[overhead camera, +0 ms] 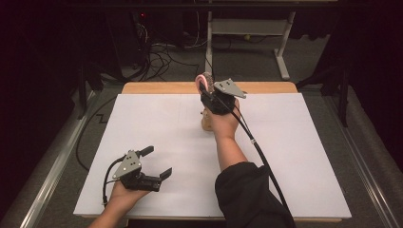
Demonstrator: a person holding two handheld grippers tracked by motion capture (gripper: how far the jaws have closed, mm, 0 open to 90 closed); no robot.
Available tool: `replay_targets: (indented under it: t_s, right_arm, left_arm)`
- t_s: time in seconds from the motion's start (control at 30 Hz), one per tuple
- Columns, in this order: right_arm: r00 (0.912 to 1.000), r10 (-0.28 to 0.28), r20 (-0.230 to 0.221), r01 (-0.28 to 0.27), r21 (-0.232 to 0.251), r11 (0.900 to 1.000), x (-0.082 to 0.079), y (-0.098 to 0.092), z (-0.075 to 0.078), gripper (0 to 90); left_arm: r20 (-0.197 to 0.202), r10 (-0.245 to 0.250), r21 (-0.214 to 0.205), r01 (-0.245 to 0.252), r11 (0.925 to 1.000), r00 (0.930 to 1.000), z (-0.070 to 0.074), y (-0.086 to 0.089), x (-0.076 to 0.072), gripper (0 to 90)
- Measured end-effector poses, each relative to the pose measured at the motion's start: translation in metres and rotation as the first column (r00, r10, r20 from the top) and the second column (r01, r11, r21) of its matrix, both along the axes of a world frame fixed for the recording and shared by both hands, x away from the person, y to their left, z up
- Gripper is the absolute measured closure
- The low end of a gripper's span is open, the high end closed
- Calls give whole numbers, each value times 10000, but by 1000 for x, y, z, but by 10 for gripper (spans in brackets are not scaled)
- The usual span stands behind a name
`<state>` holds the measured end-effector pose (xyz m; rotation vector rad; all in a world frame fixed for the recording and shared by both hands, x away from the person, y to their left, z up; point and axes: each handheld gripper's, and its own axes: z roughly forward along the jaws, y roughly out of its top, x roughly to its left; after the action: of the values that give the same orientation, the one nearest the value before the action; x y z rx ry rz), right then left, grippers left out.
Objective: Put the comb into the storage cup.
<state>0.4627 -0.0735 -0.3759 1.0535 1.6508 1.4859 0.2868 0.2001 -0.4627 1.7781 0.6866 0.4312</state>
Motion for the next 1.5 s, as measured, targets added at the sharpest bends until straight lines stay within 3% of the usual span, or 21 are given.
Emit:
replay_targets:
  t_s: [0.7,1.03,1.5]
  right_arm:
    - [9983,578,-80,-580,-267,9980,-7,21,-6,572]
    - [9980,625,-126,-626,-128,9980,-7,24,-7,556]
    - [9980,618,-113,-622,-342,9975,-2,30,-9,554]
  left_arm:
    - [-66,20,-79,-20,10000,10000,0,-1,0,0]
    - [-72,-1,-145,0,9999,10000,0,1,0,0]
    - [-76,-2,-127,1,9999,10000,0,2,2,0]
